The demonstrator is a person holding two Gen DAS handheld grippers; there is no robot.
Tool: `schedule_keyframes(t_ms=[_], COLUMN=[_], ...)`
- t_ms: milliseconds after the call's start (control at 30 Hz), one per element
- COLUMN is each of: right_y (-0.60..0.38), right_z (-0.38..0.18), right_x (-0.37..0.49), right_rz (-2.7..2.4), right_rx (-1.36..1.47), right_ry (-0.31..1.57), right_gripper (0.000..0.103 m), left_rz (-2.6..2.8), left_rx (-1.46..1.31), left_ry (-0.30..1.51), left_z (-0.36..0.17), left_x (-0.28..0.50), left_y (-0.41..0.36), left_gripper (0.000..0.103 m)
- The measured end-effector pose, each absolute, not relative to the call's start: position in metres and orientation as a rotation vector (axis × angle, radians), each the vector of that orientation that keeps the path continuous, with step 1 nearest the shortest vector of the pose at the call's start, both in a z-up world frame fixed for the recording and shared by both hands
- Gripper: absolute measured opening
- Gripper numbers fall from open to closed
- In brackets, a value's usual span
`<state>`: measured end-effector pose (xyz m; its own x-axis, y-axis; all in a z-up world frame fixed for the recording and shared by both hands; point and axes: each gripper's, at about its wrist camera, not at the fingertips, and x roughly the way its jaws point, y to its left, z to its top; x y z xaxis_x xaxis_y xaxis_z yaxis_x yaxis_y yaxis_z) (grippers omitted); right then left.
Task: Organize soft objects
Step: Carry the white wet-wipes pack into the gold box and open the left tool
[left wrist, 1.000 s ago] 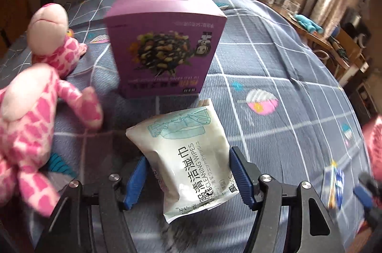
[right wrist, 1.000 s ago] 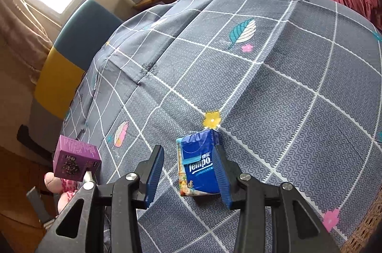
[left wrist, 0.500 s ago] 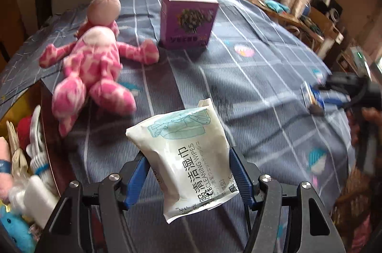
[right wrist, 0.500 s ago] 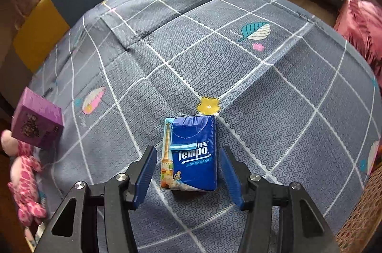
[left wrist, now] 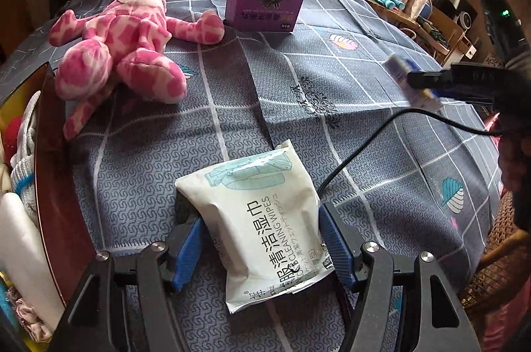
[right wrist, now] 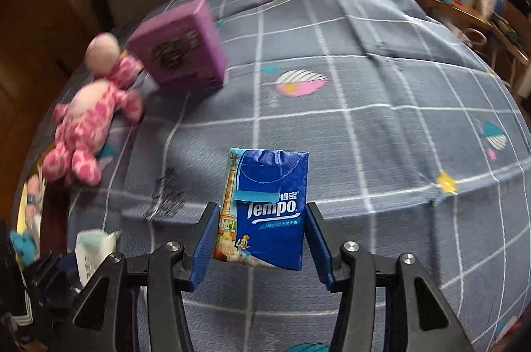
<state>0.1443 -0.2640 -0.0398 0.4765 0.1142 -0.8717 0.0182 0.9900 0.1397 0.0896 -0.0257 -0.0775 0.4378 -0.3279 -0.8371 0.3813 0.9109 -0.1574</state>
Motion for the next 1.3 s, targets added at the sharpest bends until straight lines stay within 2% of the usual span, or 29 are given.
schedule_keyframes(t_ms=[167, 367, 500, 967, 1300], right_y=[-0.231, -0.238, -0.231, -0.220, -0.211], right_z=[-0.079, -0.090, -0.096, -0.096, -0.095], right_x=[0.156, 0.153, 0.151, 0.149, 0.144], right_rz=[0.079, 0.101, 0.111, 0.080, 0.073], right_rx=[0.080, 0.127, 0.050, -0.058, -0.131], right_ry=[1.184, 1.157, 1.149, 1.129, 1.087], right_gripper=[0.052, 0.053, 0.053, 0.053, 0.053], left_rz=[-0.420, -0.422, -0.404, -0.346, -0.238], left_rx=[0.058, 0.052, 0.034, 0.021, -0.017], left_ry=[1.009, 0.969, 0.960, 0.843, 0.772], left_z=[-0.080, -0.080, -0.075, -0.015, 0.014], left_x=[0.087, 0.083, 0.082, 0.055, 0.044], left_y=[-0.027, -0.026, -0.022, 0.000, 0.044], left_gripper=[0.070, 0.068, 0.066, 0.065, 0.065])
